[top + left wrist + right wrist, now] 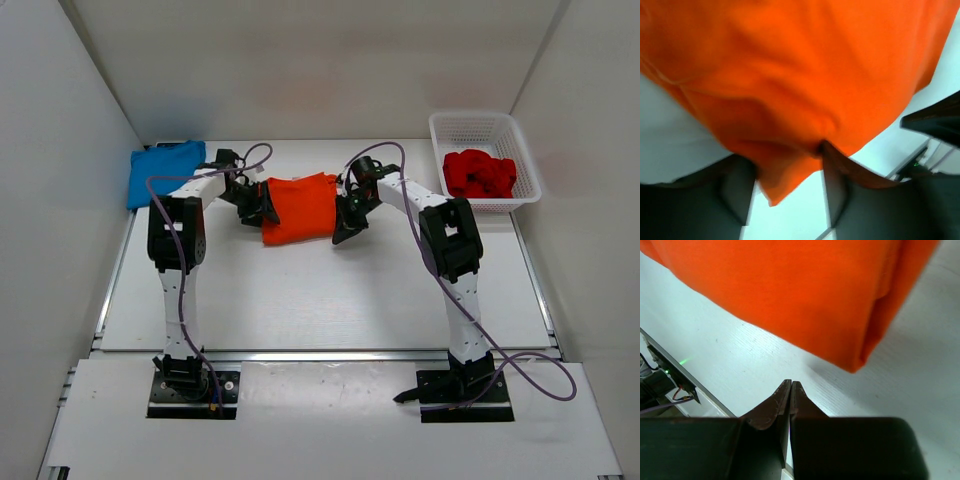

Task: Fold and stack the t-shirts
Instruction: Put the neatly folded tshirt into the corner of the board with the left arm

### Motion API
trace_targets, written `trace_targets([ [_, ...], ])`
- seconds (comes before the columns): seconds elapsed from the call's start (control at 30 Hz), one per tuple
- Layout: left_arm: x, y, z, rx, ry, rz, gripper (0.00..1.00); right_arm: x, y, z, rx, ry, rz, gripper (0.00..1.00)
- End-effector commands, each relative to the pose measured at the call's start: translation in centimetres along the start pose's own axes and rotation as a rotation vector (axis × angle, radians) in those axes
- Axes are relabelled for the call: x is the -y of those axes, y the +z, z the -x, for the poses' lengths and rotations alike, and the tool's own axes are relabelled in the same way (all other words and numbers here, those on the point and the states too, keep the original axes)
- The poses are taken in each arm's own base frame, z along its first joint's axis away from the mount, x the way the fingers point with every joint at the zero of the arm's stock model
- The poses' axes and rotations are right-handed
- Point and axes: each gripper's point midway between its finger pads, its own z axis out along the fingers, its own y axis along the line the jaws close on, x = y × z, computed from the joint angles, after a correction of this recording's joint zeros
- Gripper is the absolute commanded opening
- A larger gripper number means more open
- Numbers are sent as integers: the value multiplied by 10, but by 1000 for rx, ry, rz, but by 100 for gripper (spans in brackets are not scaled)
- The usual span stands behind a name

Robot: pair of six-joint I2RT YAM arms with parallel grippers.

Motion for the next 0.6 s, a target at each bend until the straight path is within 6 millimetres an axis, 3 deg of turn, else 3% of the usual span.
trace_targets([
  [0.0, -22, 34, -9, -58, 9, 38, 58, -19, -36, 17, 71, -21, -6, 0],
  [0.1, -20, 35, 2, -36, 37, 19, 21, -18, -43, 19, 57, 0, -26, 0],
  [0.17, -18, 35, 6, -27, 63, 22, 3, -17, -48, 24, 68, 5, -54, 0],
  [0.27, -14, 33, 20, 3, 123, 28, 0, -26, -68, 37, 111, 5, -57, 0],
  [0.37, -16, 14, 53, 84, 218, 123, 0, -26, -104, 62, 204, 3, -79, 0],
  [0.43, -12, -17, 92, 191, 333, 210, 0, -21, -125, 75, 260, 7, -106, 0],
  [0.57, -18, -67, 138, 305, 519, 457, 0, -18, -161, 93, 348, -8, -130, 0],
])
